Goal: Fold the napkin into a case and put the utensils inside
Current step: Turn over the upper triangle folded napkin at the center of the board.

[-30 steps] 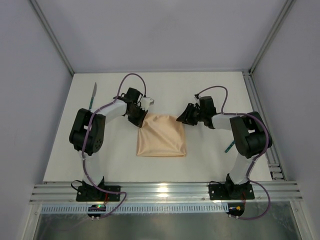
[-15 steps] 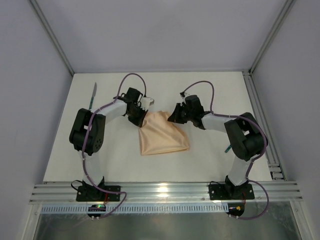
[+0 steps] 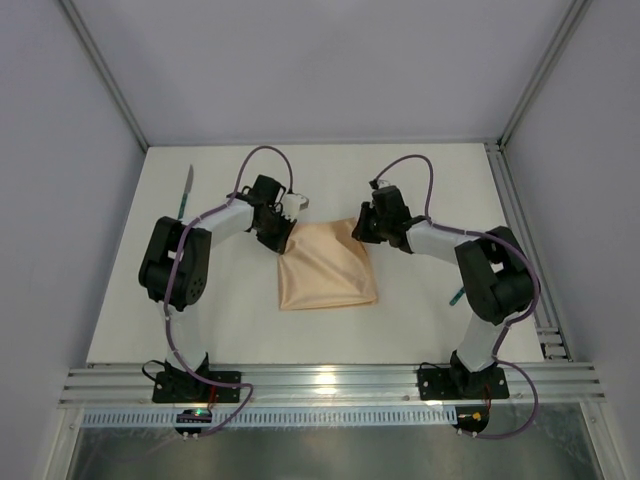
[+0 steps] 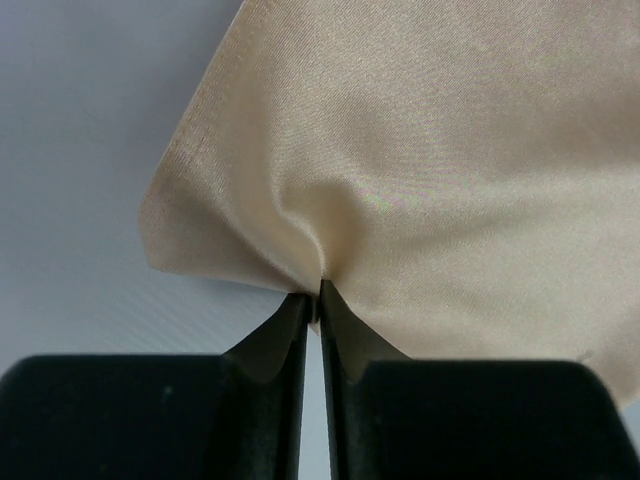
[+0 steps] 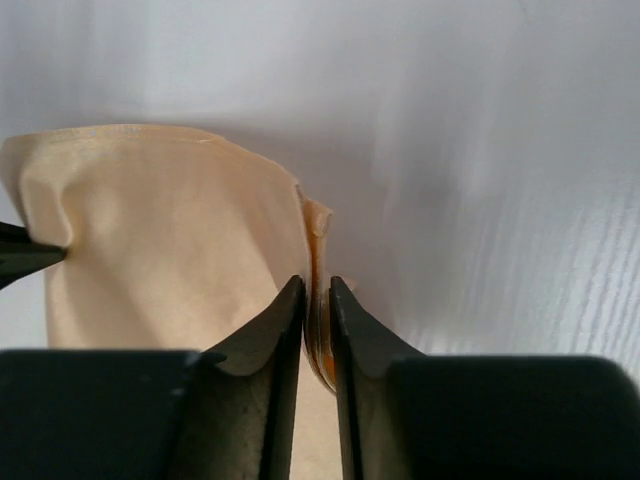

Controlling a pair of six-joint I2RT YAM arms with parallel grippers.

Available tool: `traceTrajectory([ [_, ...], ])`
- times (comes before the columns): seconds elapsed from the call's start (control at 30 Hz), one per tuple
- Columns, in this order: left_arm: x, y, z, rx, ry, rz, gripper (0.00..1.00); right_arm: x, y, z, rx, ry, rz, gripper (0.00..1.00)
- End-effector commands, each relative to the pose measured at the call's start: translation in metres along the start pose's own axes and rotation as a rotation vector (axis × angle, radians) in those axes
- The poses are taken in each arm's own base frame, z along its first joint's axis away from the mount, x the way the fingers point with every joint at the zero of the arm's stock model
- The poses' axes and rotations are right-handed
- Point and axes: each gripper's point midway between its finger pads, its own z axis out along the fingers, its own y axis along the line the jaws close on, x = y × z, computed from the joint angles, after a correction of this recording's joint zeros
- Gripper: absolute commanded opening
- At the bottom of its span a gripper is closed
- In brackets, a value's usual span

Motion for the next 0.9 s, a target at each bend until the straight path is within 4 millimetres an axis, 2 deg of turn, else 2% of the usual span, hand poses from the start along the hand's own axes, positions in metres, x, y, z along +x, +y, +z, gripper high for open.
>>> traceTrajectory([
  [0.0, 0.005, 0.006, 0.009, -0.018, 0.009, 0.028, 0.13, -0.011, -0.013, 0.003, 0.064, -0.018, -0.014, 0.23],
  [0.03, 0.004, 0.007, 0.008, -0.025, 0.009, 0.028, 0.15, -0.016, -0.015, 0.002, 0.073, -0.031, -0.018, 0.28],
  [0.07, 0.003, 0.007, 0.008, -0.026, 0.005, 0.031, 0.16, -0.012, -0.023, -0.001, 0.113, -0.014, -0.021, 0.32],
  [0.1, 0.0, 0.008, 0.005, -0.03, -0.005, 0.035, 0.19, -0.021, -0.028, -0.007, 0.141, -0.042, -0.022, 0.37],
  [0.17, -0.004, 0.007, 0.0, -0.034, -0.016, 0.04, 0.25, -0.032, -0.035, -0.015, 0.181, -0.065, -0.032, 0.41],
  [0.23, -0.01, 0.006, -0.009, -0.036, -0.034, 0.043, 0.3, -0.045, -0.031, -0.027, 0.187, -0.097, -0.058, 0.46],
  [0.33, -0.022, 0.001, -0.024, -0.026, -0.072, 0.047, 0.43, -0.05, -0.029, -0.044, 0.203, -0.107, -0.069, 0.5],
  [0.47, -0.024, -0.015, -0.046, 0.029, -0.086, 0.053, 0.47, -0.03, -0.019, -0.067, 0.2, -0.089, -0.101, 0.5],
  [0.5, -0.023, -0.02, -0.051, 0.046, -0.089, 0.053, 0.47, -0.021, -0.006, -0.072, 0.159, -0.073, -0.114, 0.47],
  [0.57, -0.022, -0.031, -0.067, 0.08, -0.101, 0.07, 0.47, -0.002, 0.006, -0.083, 0.099, -0.052, -0.1, 0.41],
  [0.6, -0.021, -0.044, -0.073, 0.144, -0.116, 0.08, 0.47, 0.007, 0.013, -0.087, 0.063, -0.036, -0.098, 0.37],
  [0.63, -0.015, -0.053, -0.076, 0.182, -0.112, 0.086, 0.47, 0.032, 0.022, -0.088, -0.012, 0.03, -0.091, 0.34],
  [0.67, -0.014, -0.061, -0.085, 0.217, -0.126, 0.123, 0.47, 0.035, 0.029, -0.093, -0.058, 0.024, -0.076, 0.26],
  [0.7, -0.002, -0.071, -0.088, 0.256, -0.093, 0.133, 0.48, 0.043, 0.032, -0.095, -0.085, 0.042, -0.038, 0.23],
  [0.73, 0.009, -0.083, -0.088, 0.299, -0.068, 0.159, 0.48, 0.06, 0.033, -0.096, -0.124, 0.083, -0.025, 0.21],
  [0.77, 0.016, -0.088, -0.09, 0.31, -0.056, 0.227, 0.49, 0.067, 0.034, -0.098, -0.141, 0.099, -0.014, 0.17],
  [0.8, 0.034, -0.095, -0.087, 0.329, -0.008, 0.252, 0.5, 0.071, 0.034, -0.1, -0.154, 0.106, 0.001, 0.15],
  [0.83, 0.043, -0.098, -0.086, 0.324, 0.014, 0.292, 0.5, 0.082, 0.031, -0.099, -0.159, 0.123, 0.009, 0.13],
  [0.87, 0.05, -0.11, -0.083, 0.336, 0.034, 0.356, 0.5, 0.089, 0.031, -0.1, -0.175, 0.14, 0.016, 0.12],
])
